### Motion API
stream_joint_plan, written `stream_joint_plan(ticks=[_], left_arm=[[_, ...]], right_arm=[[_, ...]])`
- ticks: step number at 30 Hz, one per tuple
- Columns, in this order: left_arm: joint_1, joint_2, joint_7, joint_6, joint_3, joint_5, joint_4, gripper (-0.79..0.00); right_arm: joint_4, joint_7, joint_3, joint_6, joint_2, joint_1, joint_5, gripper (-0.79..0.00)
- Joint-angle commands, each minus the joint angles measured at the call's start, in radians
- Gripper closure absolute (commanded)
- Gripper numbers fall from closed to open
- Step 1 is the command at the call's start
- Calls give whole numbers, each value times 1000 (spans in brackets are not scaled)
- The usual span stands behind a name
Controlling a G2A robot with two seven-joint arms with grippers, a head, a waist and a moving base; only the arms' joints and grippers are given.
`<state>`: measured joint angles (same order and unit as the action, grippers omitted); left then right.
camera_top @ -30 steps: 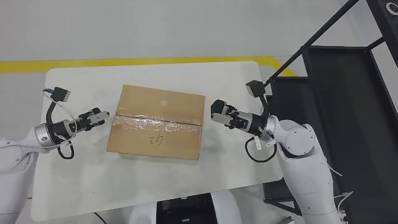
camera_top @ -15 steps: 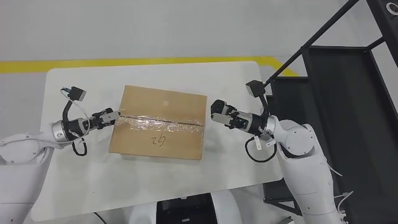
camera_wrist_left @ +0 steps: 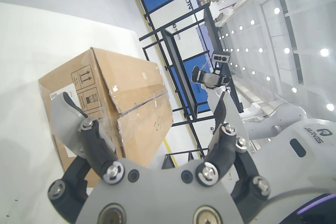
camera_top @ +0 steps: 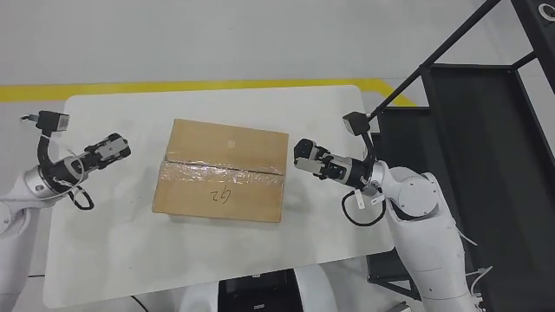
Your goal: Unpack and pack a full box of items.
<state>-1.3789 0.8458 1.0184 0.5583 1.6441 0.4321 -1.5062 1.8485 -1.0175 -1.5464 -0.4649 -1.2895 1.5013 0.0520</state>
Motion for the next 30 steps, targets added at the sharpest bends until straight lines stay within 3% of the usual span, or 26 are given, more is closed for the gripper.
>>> stream_joint_plan(ticks=[1,5,30], left_arm=[[-27,0,-28,10,31,38,-20,-785],[-53,2,-54,15,43,53,-46,-785],[-53,3,-59,12,40,50,-48,-784]], right_arm=[[0,0,0,0,0,0,0,-785],[0,0,0,0,0,0,0,-785],[0,0,0,0,0,0,0,-785]])
